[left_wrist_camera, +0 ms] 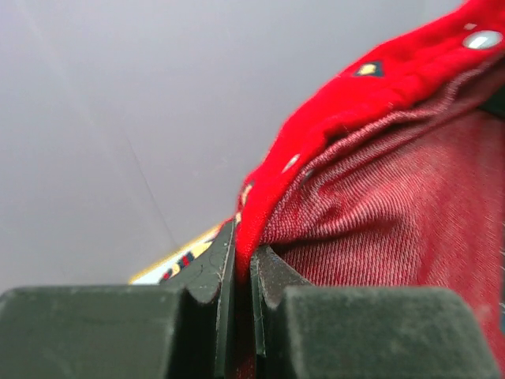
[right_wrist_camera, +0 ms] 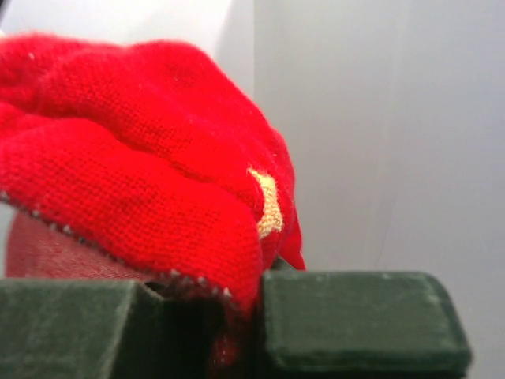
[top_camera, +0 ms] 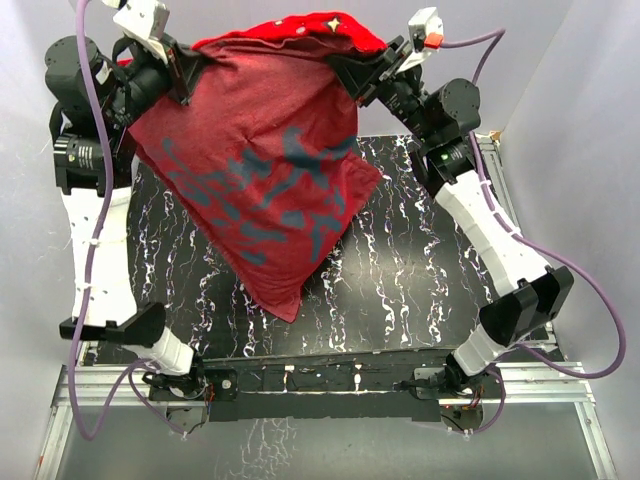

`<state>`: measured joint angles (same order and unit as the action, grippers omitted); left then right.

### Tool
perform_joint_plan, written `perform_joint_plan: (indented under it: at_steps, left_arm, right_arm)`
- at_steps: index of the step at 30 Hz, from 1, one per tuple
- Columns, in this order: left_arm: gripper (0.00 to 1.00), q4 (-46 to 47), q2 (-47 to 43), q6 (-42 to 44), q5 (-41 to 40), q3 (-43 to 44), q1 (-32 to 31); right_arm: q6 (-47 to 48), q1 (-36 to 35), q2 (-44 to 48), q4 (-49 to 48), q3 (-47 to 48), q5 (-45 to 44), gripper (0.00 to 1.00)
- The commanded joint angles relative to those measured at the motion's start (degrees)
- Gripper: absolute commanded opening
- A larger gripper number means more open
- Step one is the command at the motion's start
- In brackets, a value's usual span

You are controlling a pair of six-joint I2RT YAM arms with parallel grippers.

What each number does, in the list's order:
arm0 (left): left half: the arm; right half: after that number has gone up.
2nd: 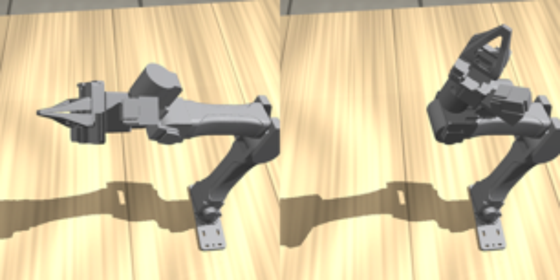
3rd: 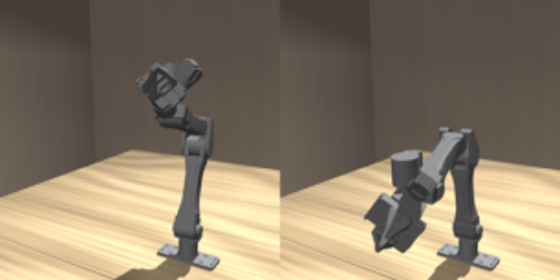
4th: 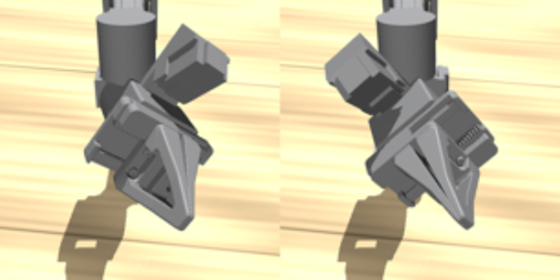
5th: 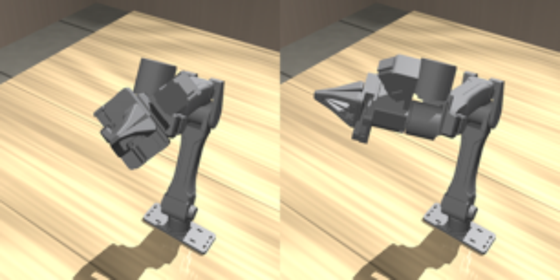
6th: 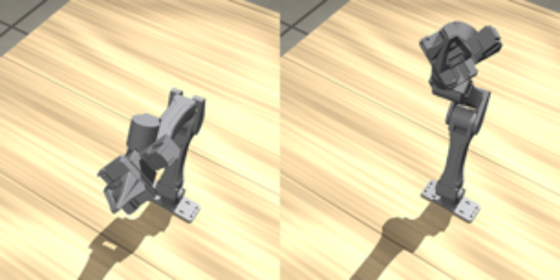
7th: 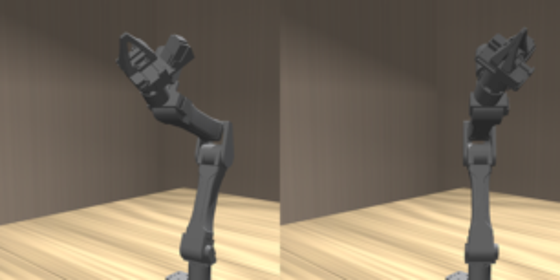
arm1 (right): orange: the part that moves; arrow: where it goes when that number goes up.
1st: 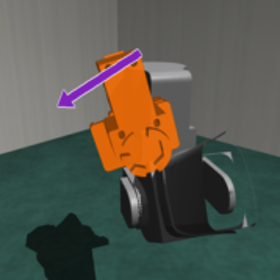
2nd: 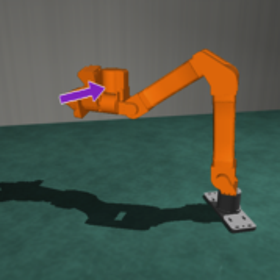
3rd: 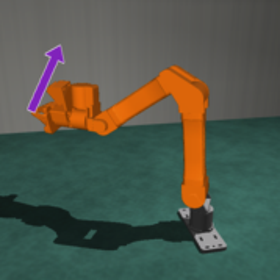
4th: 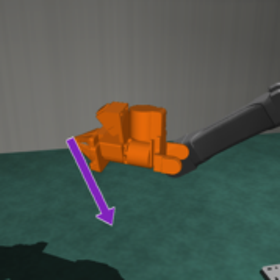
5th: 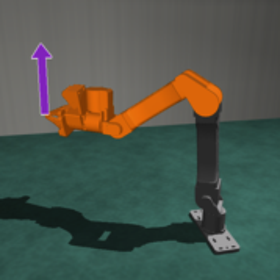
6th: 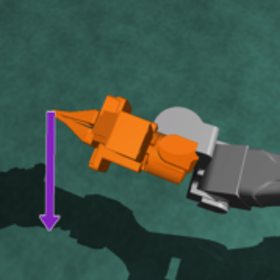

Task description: Remove the pillowcase from the pillow

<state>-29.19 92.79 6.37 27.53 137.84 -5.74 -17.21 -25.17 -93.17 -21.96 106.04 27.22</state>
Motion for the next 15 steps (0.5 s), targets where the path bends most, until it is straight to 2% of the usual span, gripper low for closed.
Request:
perform_joint_plan:
  at_steps: [1, 3, 6, 9, 11, 15]
  left_arm:
    - [0.00, -0.1, -7.4, -2.9, 10.7, -10.2, 0.2]
    - [0.00, -1.7, -9.2, -4.3, 16.2, -13.0, 0.2]
    - [0.00, -4.2, -9.3, -9.2, 24.2, -14.0, 0.2]
    - [0.00, -1.2, -10.0, -17.2, 31.1, -18.2, -0.1]
    - [0.00, 2.4, -10.8, -20.7, 32.1, -22.0, -1.1]
    - [0.00, 1.8, -10.0, -19.1, 30.3, -23.3, -4.5]
  right_arm:
    - [1.9, 0.3, 7.1, -1.5, -8.4, -6.3, 0.08]
    - [3.1, 0.2, 9.6, 0.8, -12.6, -9.7, 0.10]
    - [4.9, 0.3, 11.9, 7.3, -14.2, -14.8, 0.40]
    - [7.3, 0.2, 14.4, 11.2, -14.1, -14.8, 0.61]
    - [7.9, 0.1, 16.4, 12.6, -14.5, -14.3, 0.67]
    - [8.4, -0.2, 22.8, 12.3, -18.4, -14.2, 0.67]
